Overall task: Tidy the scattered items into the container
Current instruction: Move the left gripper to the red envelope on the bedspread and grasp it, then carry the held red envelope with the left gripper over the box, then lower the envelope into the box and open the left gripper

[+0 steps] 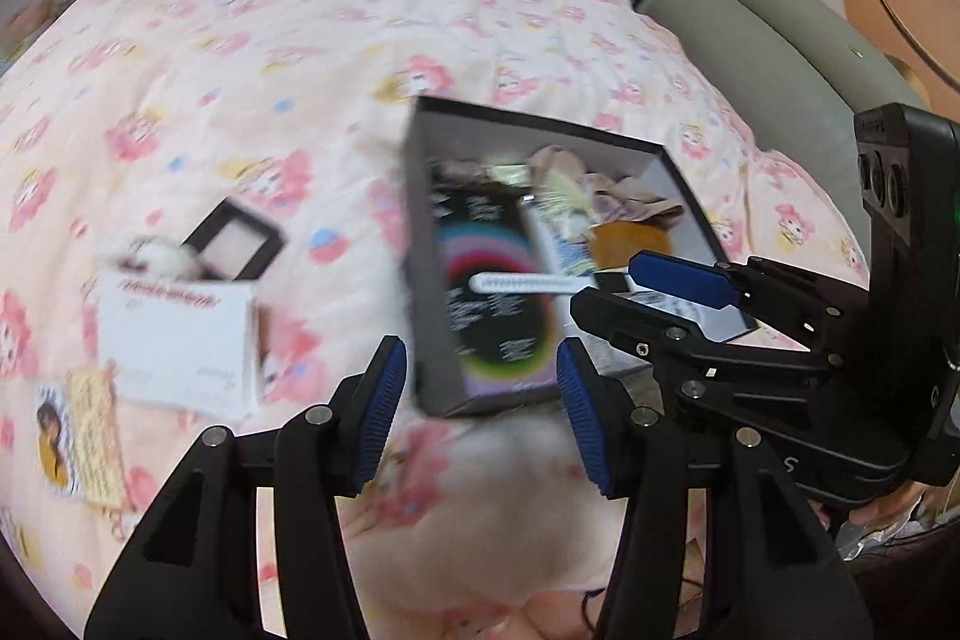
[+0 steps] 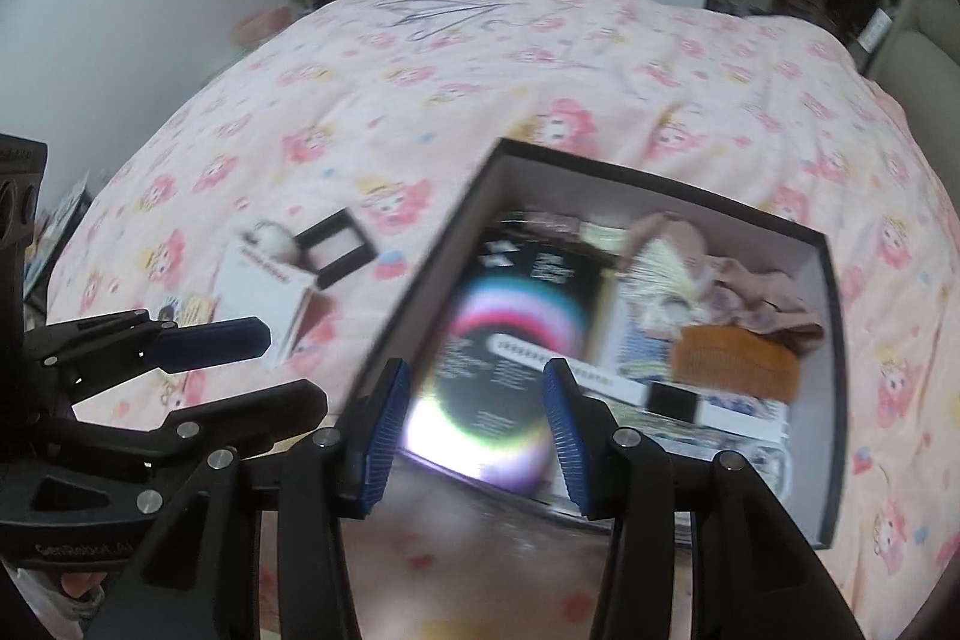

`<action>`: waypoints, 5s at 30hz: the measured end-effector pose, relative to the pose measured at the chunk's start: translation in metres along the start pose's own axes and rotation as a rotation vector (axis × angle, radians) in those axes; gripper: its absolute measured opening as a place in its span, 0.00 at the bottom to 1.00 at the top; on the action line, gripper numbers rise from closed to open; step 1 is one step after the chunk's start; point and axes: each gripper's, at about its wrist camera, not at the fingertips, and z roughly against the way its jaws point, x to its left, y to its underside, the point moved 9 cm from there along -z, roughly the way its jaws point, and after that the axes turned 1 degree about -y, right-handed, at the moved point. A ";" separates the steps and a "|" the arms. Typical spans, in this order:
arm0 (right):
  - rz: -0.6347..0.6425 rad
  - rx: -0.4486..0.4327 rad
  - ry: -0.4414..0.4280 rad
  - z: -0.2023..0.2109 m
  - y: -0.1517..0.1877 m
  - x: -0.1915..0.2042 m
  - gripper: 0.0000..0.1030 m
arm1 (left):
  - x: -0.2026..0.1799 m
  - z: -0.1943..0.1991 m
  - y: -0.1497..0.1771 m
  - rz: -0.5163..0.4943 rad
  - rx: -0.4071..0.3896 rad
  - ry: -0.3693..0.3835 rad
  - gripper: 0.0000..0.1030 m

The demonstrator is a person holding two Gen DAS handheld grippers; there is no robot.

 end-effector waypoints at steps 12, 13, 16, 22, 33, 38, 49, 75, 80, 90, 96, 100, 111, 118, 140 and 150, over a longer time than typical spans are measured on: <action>0.070 0.156 -0.170 -0.075 0.000 0.085 0.41 | 0.102 0.019 0.019 0.188 -0.064 -0.158 0.52; 0.073 0.173 -0.176 -0.082 0.001 0.090 0.41 | 0.110 0.017 0.020 0.204 -0.065 -0.163 0.52; 0.081 0.214 -0.170 -0.104 0.004 0.099 0.43 | 0.141 0.006 0.025 0.241 -0.062 -0.232 0.52; 0.129 0.187 -0.078 -0.126 -0.010 0.114 0.64 | 0.222 -0.020 0.028 0.338 -0.058 -0.316 0.52; 0.143 0.322 -0.087 -0.201 -0.008 0.131 0.64 | 0.272 -0.054 0.007 0.431 -0.074 -0.204 0.52; 0.036 0.328 -0.252 -0.211 -0.016 0.138 0.49 | 0.257 -0.067 0.004 0.426 -0.054 -0.142 0.43; 0.014 0.187 -0.335 -0.117 -0.024 0.121 0.26 | 0.182 0.021 -0.003 0.366 -0.211 -0.017 0.33; -0.145 -0.185 -0.179 0.032 -0.010 -0.044 0.22 | -0.032 0.006 -0.054 -0.036 -0.215 0.122 0.33; -0.153 -0.196 -0.195 0.035 0.001 -0.056 0.22 | -0.030 -0.015 -0.038 -0.020 -0.169 0.144 0.33; -0.061 -0.183 -0.070 0.025 0.005 -0.071 0.24 | -0.059 -0.041 -0.024 -0.243 -0.085 0.050 0.35; -0.038 -0.069 -0.128 0.016 0.040 -0.078 0.24 | -0.072 -0.056 0.000 -0.327 -0.011 0.043 0.35; -0.080 -0.065 -0.111 0.014 0.043 -0.090 0.24 | -0.079 -0.057 -0.020 -0.329 -0.027 0.048 0.28; -0.167 -0.115 0.078 0.015 0.025 -0.140 0.22 | -0.129 -0.079 -0.073 -0.573 0.002 -0.071 0.14; -0.196 -0.167 0.089 0.023 0.025 -0.164 0.10 | -0.110 -0.125 -0.045 -0.515 0.172 -0.016 0.21; -0.069 -0.150 0.038 0.019 0.037 -0.141 0.03 | -0.097 -0.104 -0.076 -0.316 0.146 0.140 0.33; -0.047 -0.081 -0.021 0.015 0.045 -0.147 0.04 | -0.097 -0.122 -0.040 -0.534 0.145 0.001 0.04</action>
